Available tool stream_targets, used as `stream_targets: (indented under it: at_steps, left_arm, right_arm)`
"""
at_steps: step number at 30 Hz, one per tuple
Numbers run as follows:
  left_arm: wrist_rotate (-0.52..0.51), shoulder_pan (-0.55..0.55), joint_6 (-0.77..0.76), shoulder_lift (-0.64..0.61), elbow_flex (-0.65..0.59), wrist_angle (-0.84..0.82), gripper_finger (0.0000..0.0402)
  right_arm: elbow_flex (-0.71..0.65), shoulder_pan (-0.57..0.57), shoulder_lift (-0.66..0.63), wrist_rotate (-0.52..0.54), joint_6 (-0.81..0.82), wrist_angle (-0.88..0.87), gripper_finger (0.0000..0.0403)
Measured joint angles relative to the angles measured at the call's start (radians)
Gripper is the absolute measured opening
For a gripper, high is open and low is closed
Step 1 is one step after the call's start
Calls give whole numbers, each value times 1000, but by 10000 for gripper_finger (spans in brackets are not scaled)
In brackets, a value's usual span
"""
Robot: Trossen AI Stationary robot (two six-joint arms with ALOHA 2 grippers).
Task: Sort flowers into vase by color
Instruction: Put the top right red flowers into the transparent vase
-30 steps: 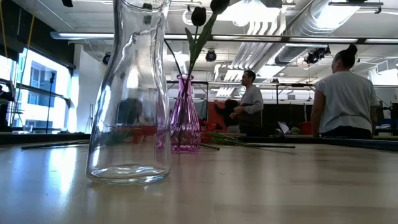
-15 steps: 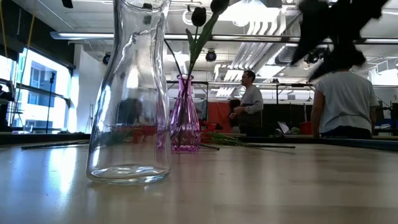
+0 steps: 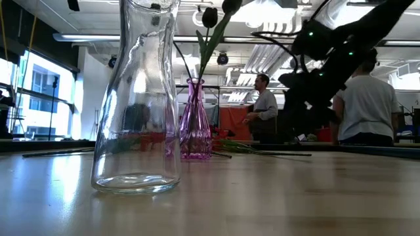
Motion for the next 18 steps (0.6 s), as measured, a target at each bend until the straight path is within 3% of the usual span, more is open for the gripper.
stream_targets:
  at_steps: [10, 18]
  left_arm:
    - [3, 0, -26, 29, 0, 1, 271]
    - [16, 0, -44, 29, 0, 2, 271]
  right_arm:
    - [191, -45, 319, -56, -126, -3, 248]
    - [334, -27, 485, 73, -103, -162, 239]
